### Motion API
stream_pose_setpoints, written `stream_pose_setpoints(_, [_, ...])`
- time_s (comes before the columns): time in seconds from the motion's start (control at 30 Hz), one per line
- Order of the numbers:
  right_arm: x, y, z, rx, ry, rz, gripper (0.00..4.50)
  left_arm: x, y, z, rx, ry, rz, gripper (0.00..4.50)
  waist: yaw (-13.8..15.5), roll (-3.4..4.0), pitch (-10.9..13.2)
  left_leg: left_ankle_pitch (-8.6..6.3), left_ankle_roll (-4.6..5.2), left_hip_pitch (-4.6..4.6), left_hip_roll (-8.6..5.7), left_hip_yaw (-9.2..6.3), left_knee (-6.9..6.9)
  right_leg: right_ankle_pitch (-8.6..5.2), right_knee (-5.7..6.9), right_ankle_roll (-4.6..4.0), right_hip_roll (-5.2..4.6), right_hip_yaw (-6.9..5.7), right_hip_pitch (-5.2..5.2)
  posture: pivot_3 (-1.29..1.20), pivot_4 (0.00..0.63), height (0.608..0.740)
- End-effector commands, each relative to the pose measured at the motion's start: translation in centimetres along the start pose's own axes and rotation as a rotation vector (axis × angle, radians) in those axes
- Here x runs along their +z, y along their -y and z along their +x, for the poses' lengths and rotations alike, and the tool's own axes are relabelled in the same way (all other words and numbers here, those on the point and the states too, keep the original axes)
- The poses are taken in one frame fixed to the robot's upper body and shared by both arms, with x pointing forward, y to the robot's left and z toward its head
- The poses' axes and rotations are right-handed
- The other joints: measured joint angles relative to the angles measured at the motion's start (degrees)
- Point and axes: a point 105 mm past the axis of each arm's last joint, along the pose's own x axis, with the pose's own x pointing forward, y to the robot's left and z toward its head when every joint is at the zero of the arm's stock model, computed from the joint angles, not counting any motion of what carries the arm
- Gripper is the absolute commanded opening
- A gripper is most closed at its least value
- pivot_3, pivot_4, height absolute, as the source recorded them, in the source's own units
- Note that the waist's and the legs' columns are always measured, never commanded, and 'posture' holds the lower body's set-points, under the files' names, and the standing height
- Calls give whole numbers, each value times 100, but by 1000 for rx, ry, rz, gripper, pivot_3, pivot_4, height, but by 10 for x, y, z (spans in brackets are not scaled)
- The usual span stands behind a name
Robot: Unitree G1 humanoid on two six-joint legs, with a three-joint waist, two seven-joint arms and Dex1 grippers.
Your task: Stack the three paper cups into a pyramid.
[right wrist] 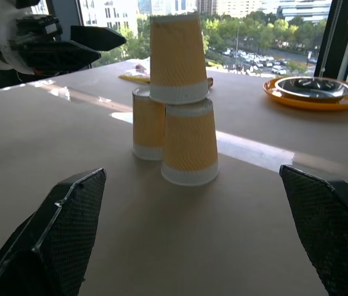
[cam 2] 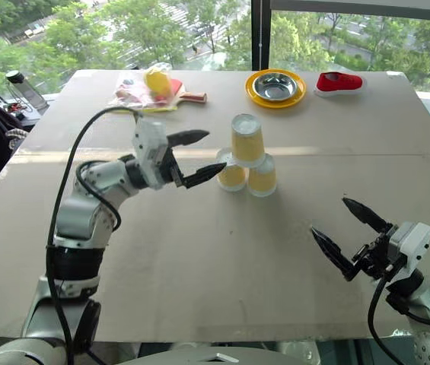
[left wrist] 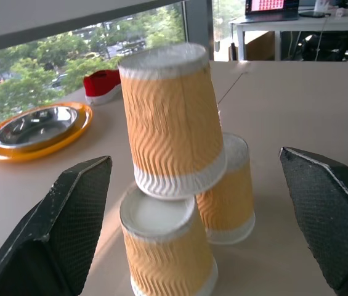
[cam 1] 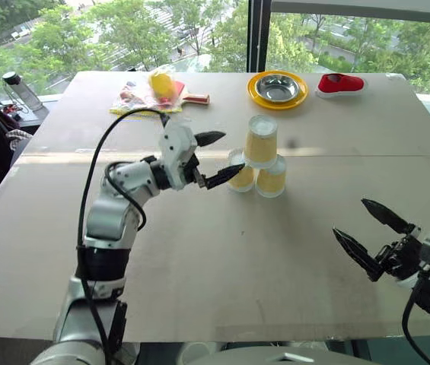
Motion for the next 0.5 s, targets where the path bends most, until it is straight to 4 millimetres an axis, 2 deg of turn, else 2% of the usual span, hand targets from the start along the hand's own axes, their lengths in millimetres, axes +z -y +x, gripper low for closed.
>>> stream_pose_setpoints(0.03, [-18,10,-8,-28,-78,-52,4500,-15,24,-15,26,-32,-62,4469,17,2,2,0,0,3,0,-2,-3,0,-1,0,0,-1,3,0,150,740])
stream_pose_setpoints(0.07, [-23,12,-10,-38,-100,-61,4500,-21,30,-19,32,-47,-85,4469,23,4,3,0,0,5,0,-2,-4,0,0,0,0,0,4,0,150,740])
stream_pose_setpoints(0.13, [-36,17,-13,-42,-151,-71,4500,-53,56,-33,60,-159,-156,4469,39,8,2,-1,0,18,0,-1,-9,0,-1,-1,-1,1,15,0,150,740])
stream_pose_setpoints(0.2, [-47,19,-17,-32,-200,-50,4500,-71,70,-45,109,-236,-190,4469,50,15,1,-2,2,36,0,3,-17,0,-7,-1,-2,7,32,0,150,740])
stream_pose_setpoints(0.33, [-51,23,-20,-15,-226,-41,4500,-77,74,-58,204,-245,-235,4469,157,30,1,-5,7,40,2,-2,-23,0,-9,-2,-3,-1,36,0,150,740])
stream_pose_setpoints(0.5, [-56,25,-18,6,-253,-22,4500,-82,79,-60,208,-262,-229,4469,156,36,-3,-11,18,39,2,-1,-24,3,-11,-7,-4,-3,38,0,150,740])
